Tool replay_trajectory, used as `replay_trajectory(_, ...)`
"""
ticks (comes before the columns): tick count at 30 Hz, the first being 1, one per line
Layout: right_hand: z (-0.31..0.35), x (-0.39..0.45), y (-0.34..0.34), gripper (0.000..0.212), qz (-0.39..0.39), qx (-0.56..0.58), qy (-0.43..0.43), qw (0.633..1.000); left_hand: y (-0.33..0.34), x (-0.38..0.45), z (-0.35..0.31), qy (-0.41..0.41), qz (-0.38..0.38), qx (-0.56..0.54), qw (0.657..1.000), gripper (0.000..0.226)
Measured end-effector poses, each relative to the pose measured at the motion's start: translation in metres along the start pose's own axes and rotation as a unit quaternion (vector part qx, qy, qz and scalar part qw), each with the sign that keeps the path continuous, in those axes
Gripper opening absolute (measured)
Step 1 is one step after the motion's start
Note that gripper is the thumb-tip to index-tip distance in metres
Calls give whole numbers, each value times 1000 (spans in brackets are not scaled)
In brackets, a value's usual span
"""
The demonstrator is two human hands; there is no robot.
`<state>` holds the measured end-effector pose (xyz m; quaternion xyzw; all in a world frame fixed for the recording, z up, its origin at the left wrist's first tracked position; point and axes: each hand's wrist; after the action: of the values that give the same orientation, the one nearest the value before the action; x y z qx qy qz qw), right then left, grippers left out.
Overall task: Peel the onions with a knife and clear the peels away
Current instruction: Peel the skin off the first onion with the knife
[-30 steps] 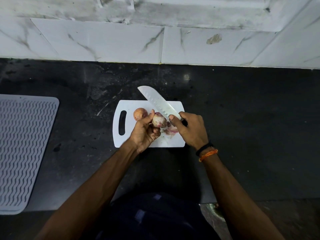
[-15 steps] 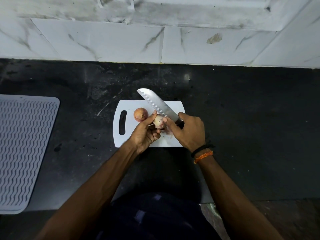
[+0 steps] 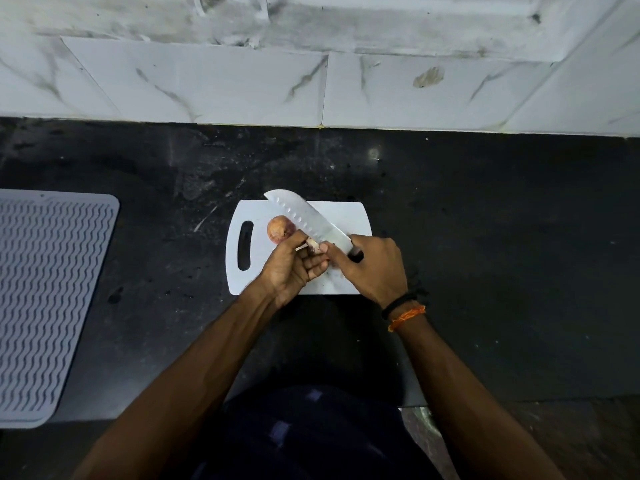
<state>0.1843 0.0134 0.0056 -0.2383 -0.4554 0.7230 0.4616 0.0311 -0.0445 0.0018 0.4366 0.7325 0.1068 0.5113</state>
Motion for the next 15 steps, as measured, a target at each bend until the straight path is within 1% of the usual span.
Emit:
replay_trajectory(2, -1, -2, -3, 50, 14, 45, 11, 999, -1, 0, -1, -1, 3, -12, 1000, 28)
replay_trajectory(4, -5, -3, -8, 46, 2, 81, 38, 996, -1, 0, -1, -3, 8, -20, 1000, 35)
replay_trajectory(6, -10, -1, -11, 48, -1, 99, 60, 993, 0, 1, -1, -3, 11, -30, 999, 37)
replay_trajectory(9, -14, 0, -9, 60, 12, 111, 77, 991, 1, 2, 0, -6, 3, -60, 998, 37)
replay_trajectory(12, -14, -2, -11, 62, 30, 140, 84, 986, 3, 3, 0, -15, -4, -83, 996, 35)
replay_trajectory(15, -13, -2, -16, 45, 28, 174, 112, 978, 2, 3, 0, -19, -5, -109, 994, 29)
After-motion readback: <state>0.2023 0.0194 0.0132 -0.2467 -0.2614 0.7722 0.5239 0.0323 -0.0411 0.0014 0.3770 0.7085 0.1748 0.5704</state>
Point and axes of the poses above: each hand's wrist, its own x-axis towards the middle knuckle, its own y-axis out of the palm, z = x × y, and after that the axes turned 10 degrees about -x, right-handed
